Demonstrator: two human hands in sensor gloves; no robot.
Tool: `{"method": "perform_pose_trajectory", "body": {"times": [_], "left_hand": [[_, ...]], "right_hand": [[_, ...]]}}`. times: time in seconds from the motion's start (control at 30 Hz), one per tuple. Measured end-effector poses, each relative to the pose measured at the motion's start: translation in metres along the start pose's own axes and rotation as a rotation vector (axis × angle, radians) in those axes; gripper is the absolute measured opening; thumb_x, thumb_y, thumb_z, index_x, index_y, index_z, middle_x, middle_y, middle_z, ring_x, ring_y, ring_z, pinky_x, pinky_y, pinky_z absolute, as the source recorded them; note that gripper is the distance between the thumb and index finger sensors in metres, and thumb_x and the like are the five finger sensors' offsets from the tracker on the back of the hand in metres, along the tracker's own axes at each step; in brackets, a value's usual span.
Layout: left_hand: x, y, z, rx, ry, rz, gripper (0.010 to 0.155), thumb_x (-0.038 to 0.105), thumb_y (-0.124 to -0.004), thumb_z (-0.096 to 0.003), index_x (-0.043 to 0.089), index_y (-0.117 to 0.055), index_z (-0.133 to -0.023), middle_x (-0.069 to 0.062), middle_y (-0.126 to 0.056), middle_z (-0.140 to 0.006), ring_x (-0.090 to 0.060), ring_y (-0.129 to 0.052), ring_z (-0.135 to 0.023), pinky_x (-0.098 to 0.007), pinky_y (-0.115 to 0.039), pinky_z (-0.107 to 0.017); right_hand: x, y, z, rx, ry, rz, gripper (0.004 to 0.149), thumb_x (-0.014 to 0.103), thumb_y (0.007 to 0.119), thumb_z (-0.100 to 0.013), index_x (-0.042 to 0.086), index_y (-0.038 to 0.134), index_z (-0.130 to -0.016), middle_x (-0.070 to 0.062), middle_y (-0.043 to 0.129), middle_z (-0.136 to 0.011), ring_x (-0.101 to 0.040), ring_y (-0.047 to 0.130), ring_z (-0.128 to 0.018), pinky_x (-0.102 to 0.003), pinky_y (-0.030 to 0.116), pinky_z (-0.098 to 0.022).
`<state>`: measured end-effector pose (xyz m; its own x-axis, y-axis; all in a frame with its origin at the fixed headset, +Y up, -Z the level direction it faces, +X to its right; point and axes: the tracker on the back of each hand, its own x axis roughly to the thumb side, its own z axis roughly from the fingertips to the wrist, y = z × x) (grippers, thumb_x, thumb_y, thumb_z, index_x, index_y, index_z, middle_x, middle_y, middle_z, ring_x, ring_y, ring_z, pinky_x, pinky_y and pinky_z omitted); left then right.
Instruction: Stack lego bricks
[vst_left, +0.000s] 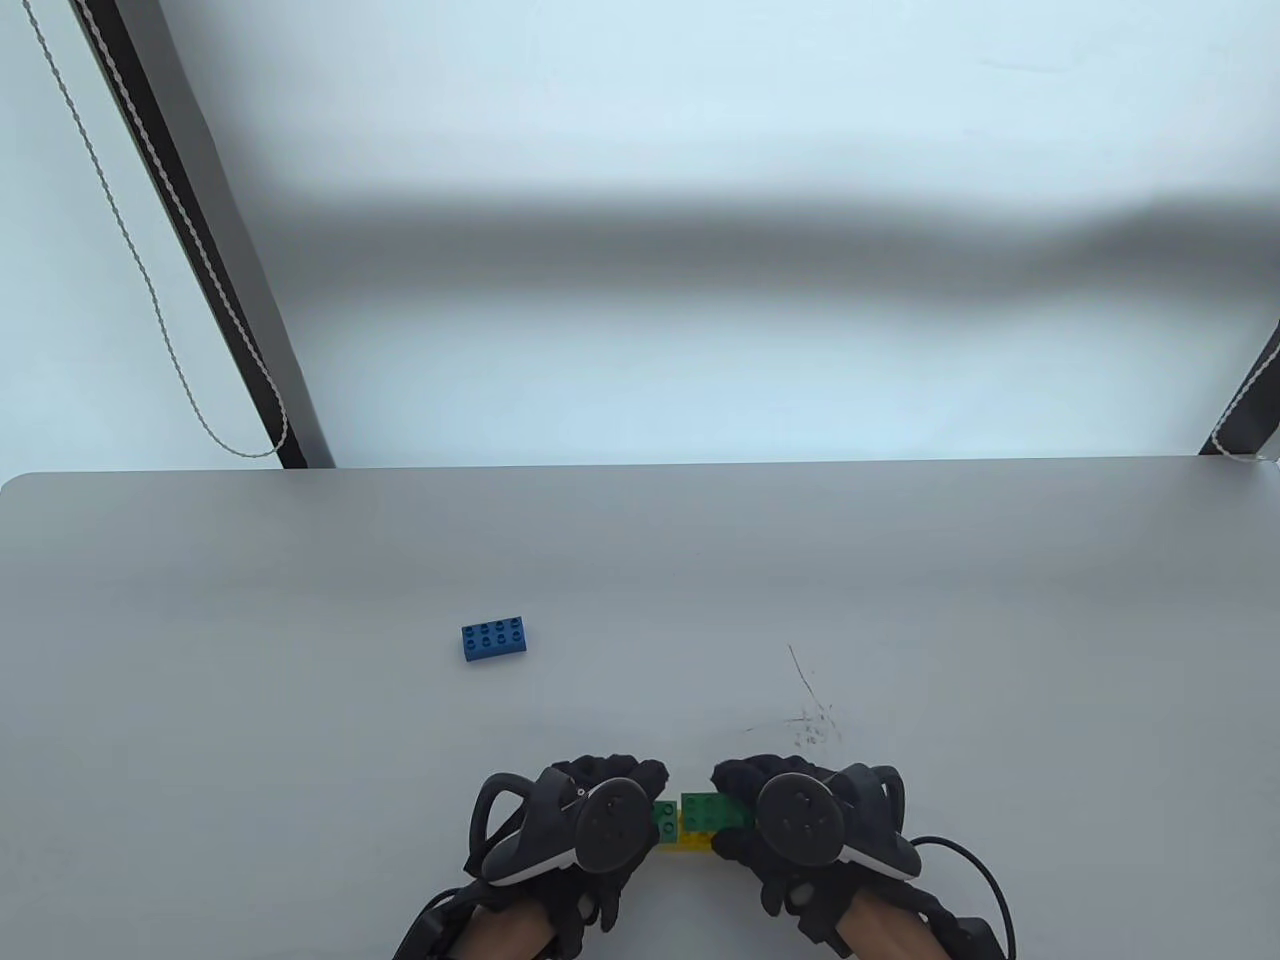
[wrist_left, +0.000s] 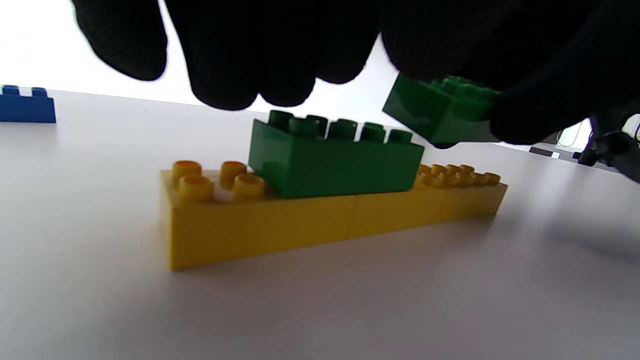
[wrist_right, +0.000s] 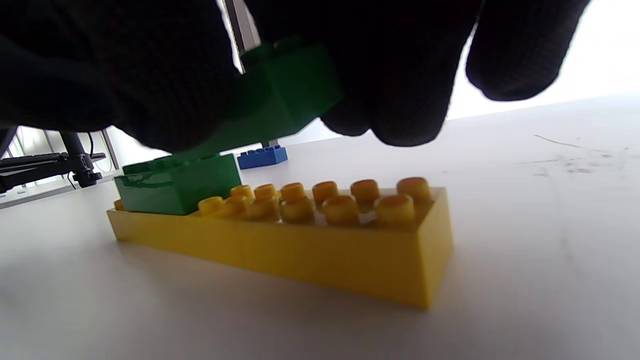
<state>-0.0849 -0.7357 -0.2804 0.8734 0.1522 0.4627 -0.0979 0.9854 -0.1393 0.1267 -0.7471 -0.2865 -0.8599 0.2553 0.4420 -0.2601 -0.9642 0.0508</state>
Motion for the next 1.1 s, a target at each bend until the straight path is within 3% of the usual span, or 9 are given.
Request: {"method": "perform_pose_trajectory", "body": {"times": [0.5, 0.63, 1.1], "left_hand": [[-0.011, -0.016, -0.006, -0.104, 0.038, 0.031, 0.059, 0.046, -0.074, -0.0423, 0.025, -0.068, -0.097, -0.006, -0.080, -0.099, -0.031, -0.084, -0.087, -0.059, -0.070, -0.064], [-0.012, -0.019, -0.008, -0.124, 0.035, 0.042, 0.059, 0.045, -0.073, -0.0427, 0.026, -0.066, -0.098, -0.006, -0.079, -0.099, -0.031, -0.082, -0.088, -0.059, -0.069, -0.065], [-0.009, -0.021, -0.012, -0.184, 0.042, 0.066, 0.059, 0.042, -0.068, -0.0437, 0.026, -0.060, -0.101, -0.007, -0.074, -0.102, -0.034, -0.077, -0.090, -0.061, -0.065, -0.066]], "right_hand": [[-0.005, 0.020, -0.006, 0.094, 0.022, -0.021, 0.065, 0.045, 0.092, -0.030, 0.016, 0.077, -0.086, -0.011, 0.091, -0.083, -0.037, 0.097, -0.071, -0.059, 0.080, -0.052], [-0.009, 0.021, -0.007, 0.107, 0.044, -0.075, 0.066, 0.044, 0.092, -0.030, 0.015, 0.077, -0.087, -0.011, 0.091, -0.084, -0.038, 0.096, -0.072, -0.060, 0.079, -0.052], [-0.003, 0.020, -0.010, 0.122, 0.057, -0.019, 0.066, 0.044, 0.091, -0.030, 0.013, 0.078, -0.087, -0.012, 0.093, -0.083, -0.037, 0.098, -0.072, -0.058, 0.081, -0.050]]}}
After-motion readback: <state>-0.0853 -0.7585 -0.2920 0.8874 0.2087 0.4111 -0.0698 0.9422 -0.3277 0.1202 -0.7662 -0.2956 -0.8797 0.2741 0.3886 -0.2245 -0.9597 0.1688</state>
